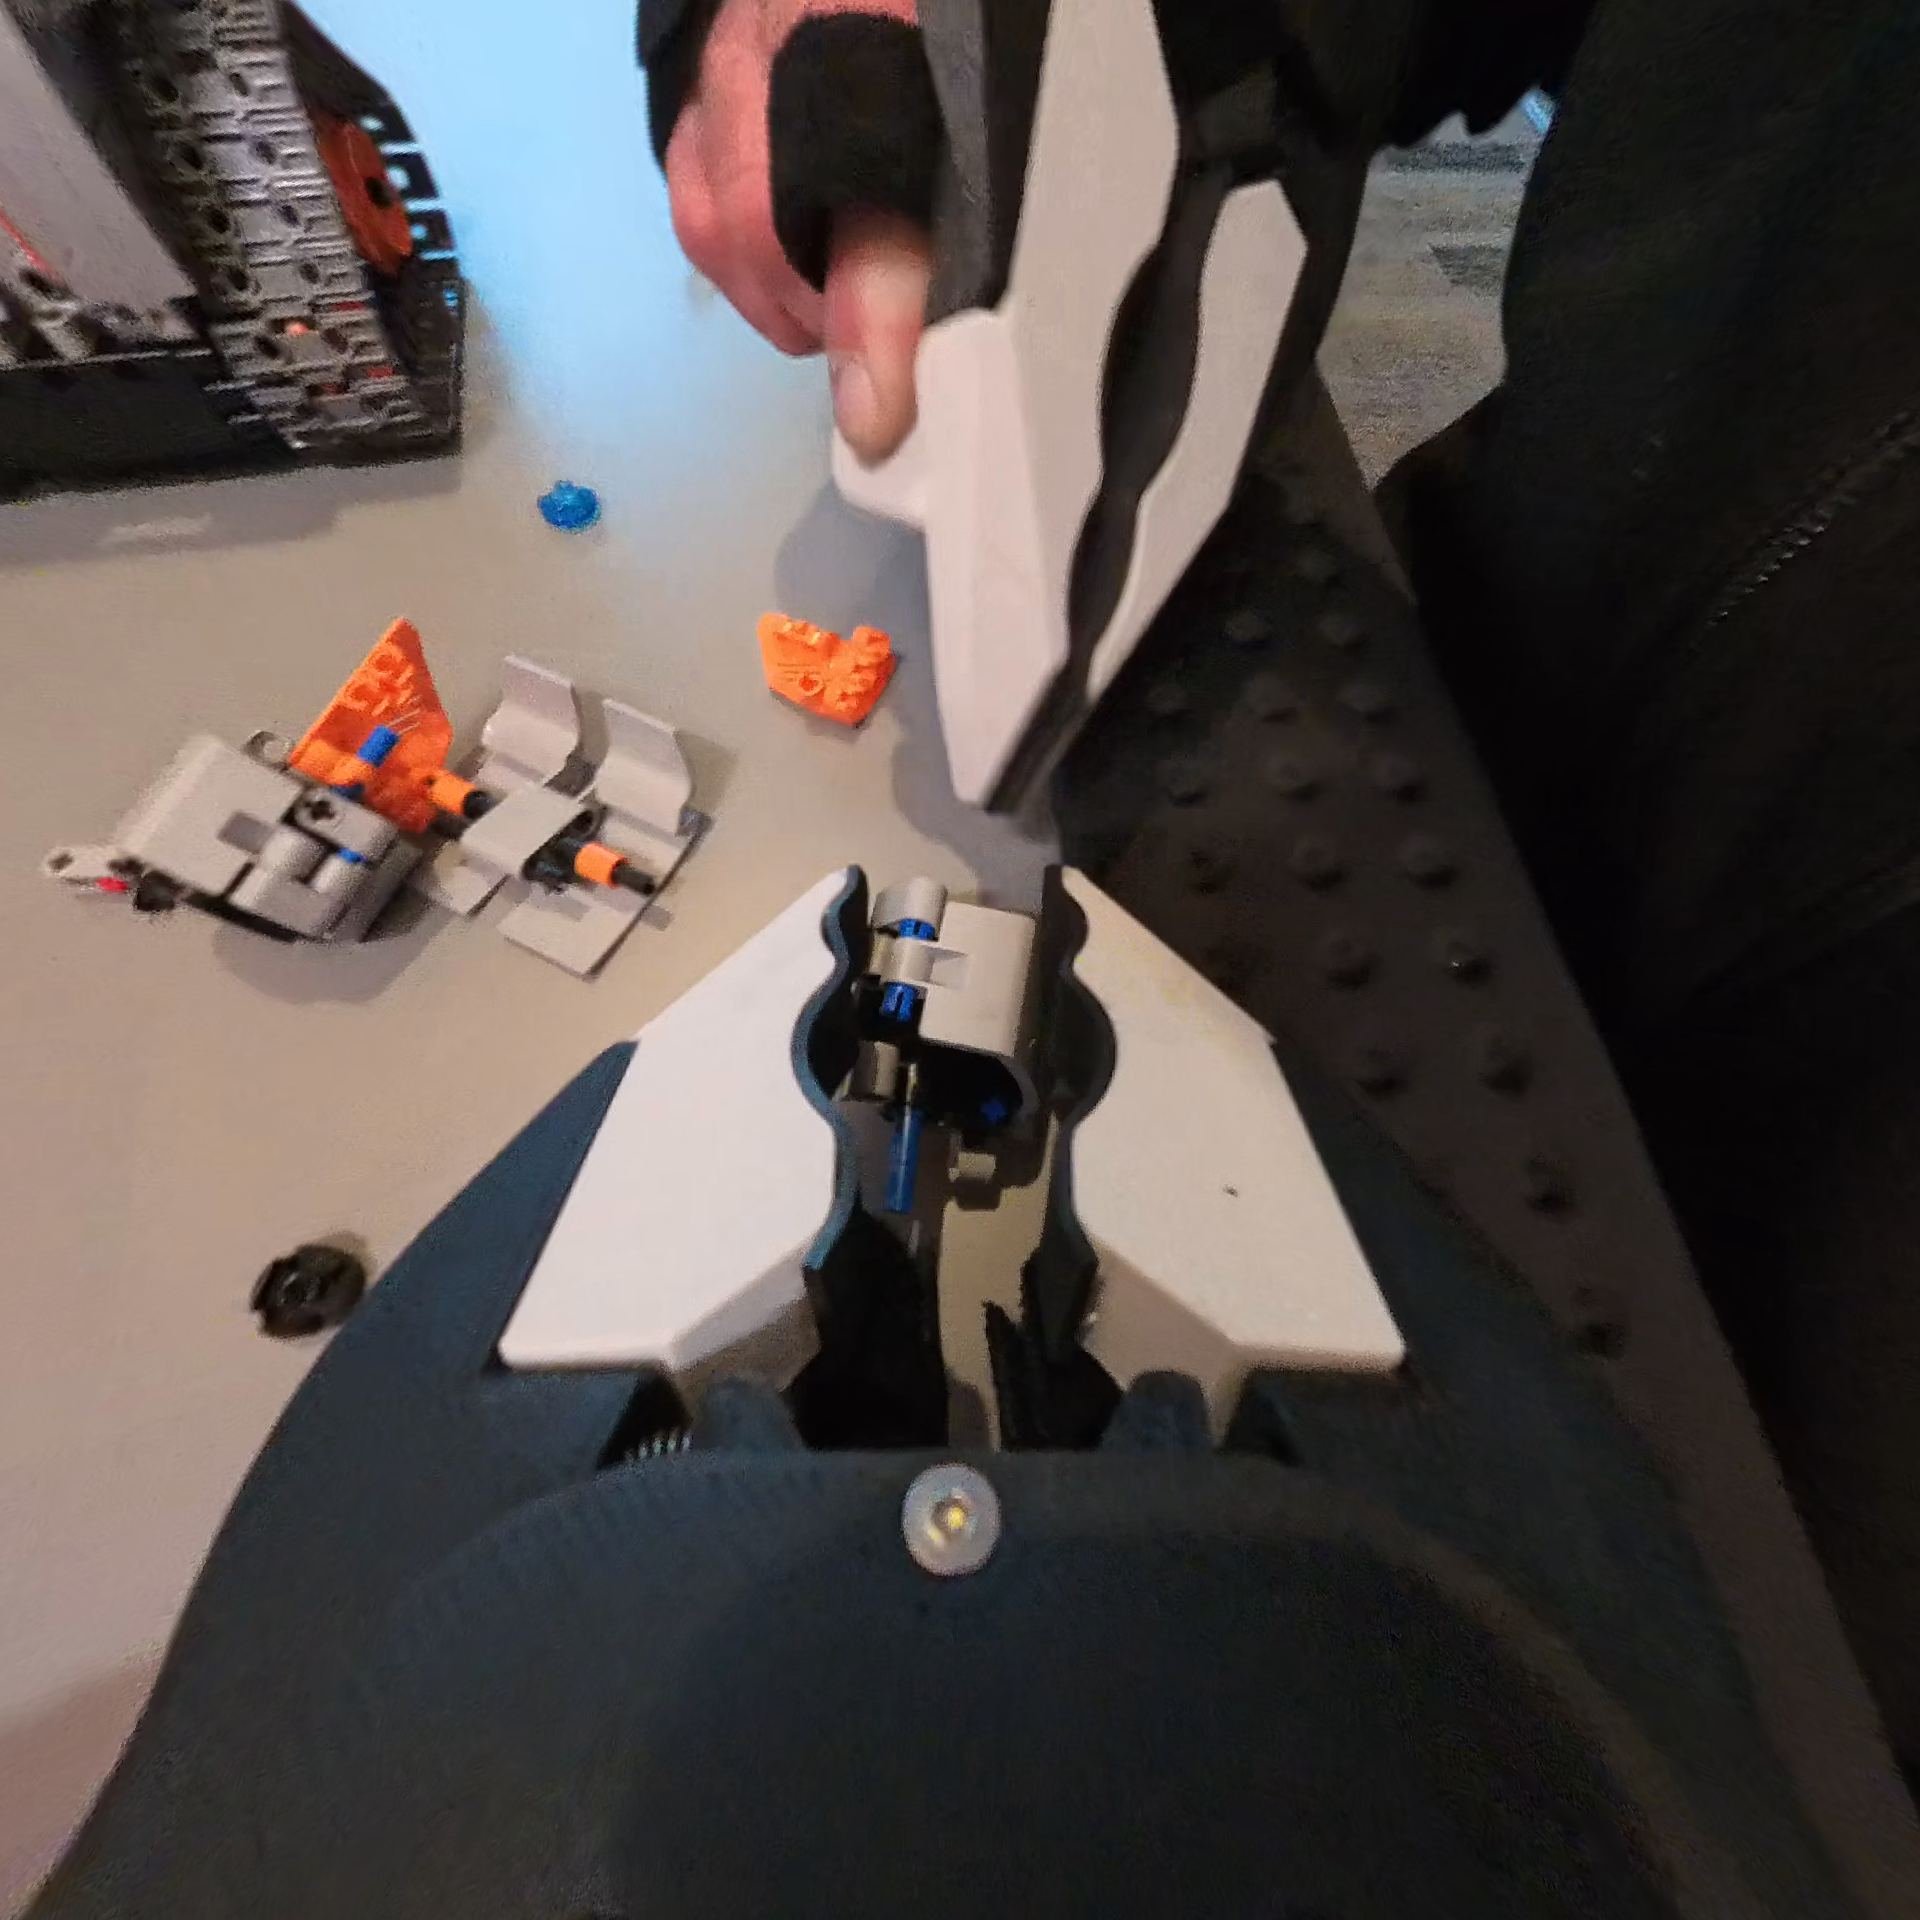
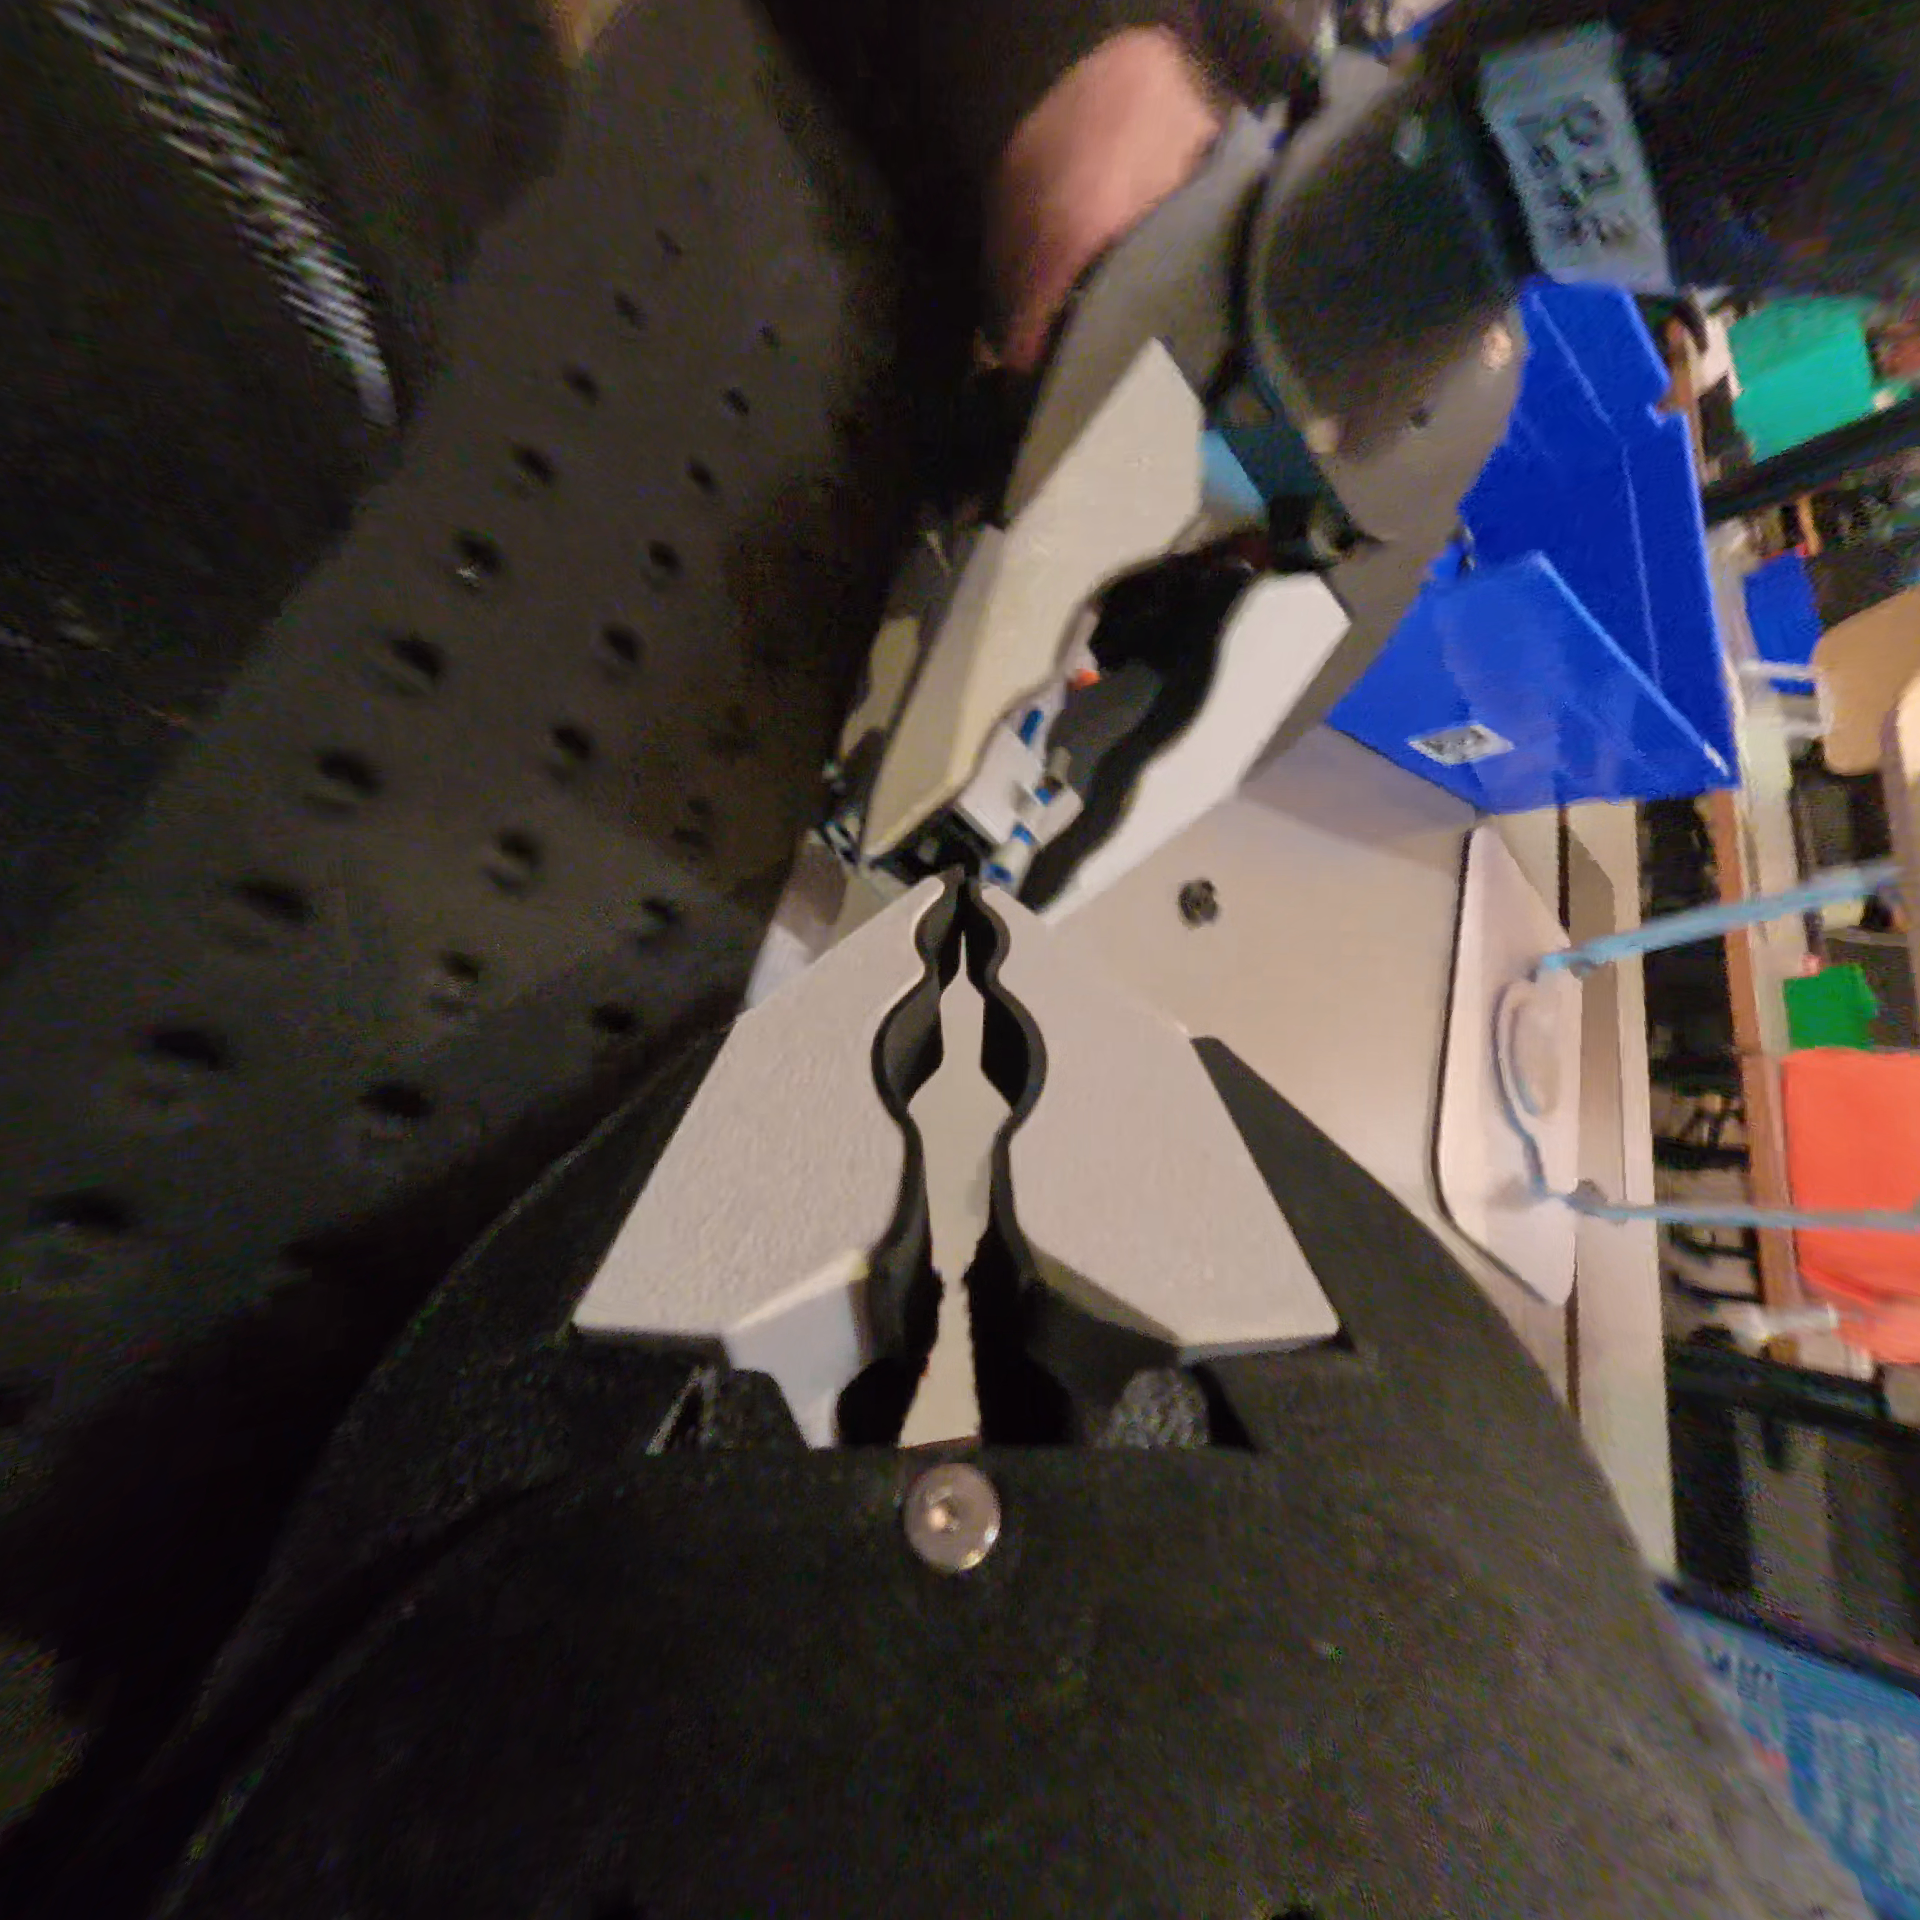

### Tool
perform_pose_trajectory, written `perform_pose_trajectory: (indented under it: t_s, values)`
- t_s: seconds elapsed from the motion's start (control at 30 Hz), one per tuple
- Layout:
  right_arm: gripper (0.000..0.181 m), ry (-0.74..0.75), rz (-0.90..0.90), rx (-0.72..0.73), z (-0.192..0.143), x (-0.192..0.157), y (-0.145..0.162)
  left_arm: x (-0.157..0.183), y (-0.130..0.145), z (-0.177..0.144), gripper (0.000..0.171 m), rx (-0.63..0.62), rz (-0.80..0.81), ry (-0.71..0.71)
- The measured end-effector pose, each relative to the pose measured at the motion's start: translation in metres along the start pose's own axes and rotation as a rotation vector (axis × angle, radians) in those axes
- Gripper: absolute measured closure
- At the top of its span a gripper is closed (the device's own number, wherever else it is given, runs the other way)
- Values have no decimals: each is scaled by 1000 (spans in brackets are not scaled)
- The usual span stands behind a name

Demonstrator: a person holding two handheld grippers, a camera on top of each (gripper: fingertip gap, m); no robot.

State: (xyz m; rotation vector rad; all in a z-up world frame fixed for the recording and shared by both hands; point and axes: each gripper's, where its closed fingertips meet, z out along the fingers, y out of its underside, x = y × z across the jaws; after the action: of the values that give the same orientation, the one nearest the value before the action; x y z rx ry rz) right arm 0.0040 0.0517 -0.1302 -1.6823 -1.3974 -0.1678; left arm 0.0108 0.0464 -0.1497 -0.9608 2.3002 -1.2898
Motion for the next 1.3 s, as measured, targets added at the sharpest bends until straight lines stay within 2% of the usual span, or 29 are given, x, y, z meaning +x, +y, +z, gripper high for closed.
perform_pose_trajectory:
  t_s: [0.13,0.17,0.27,0.33,0.43,0.5,0.57,0.63,0.7,0.73,0.8,0.93,1.03,1.17,1.3]
  values:
    - [179,10,104,0,-18,16,10,-10,2,-1,139,-20,15,-74]
    - [168,32,144,-15,-27,23,15,-11,2,0,138,-31,22,-84]
    - [163,132,339,-63,-77,44,46,-18,6,1,132,-71,37,-130]
    - [165,232,470,-174,-121,48,87,-21,11,2,117,-92,8,-140]
    - [153,304,680,-427,-182,26,160,-22,13,2,108,-105,-5,-139]
    - [151,314,800,-570,-211,1,200,-22,12,0,105,-97,-17,-138]
    - [142,303,920,-610,-223,-21,223,-23,13,-3,105,-100,-18,-154]
    - [138,263,1010,-622,-220,-40,238,-22,15,-6,105,-111,-22,-158]
    - [144,253,1060,-637,-215,-50,252,-22,16,-7,105,-111,-25,-171]
    - [158,242,1084,-599,-211,-50,252,-21,16,-8,104,-110,-33,-170]
    - [171,222,1096,-578,-206,-50,252,-22,17,-9,104,-104,-32,-185]
    - [173,217,1013,-596,-199,-43,248,-21,12,-15,107,-74,-20,-219]
    - [173,201,936,-560,-187,-35,226,-24,7,-22,109,-47,-1,-259]
    - [172,104,782,-409,-147,-14,155,-23,-18,-29,115,16,86,-314]
    - [172,-110,635,-179,-84,-8,65,-9,-45,-20,121,21,219,-316]
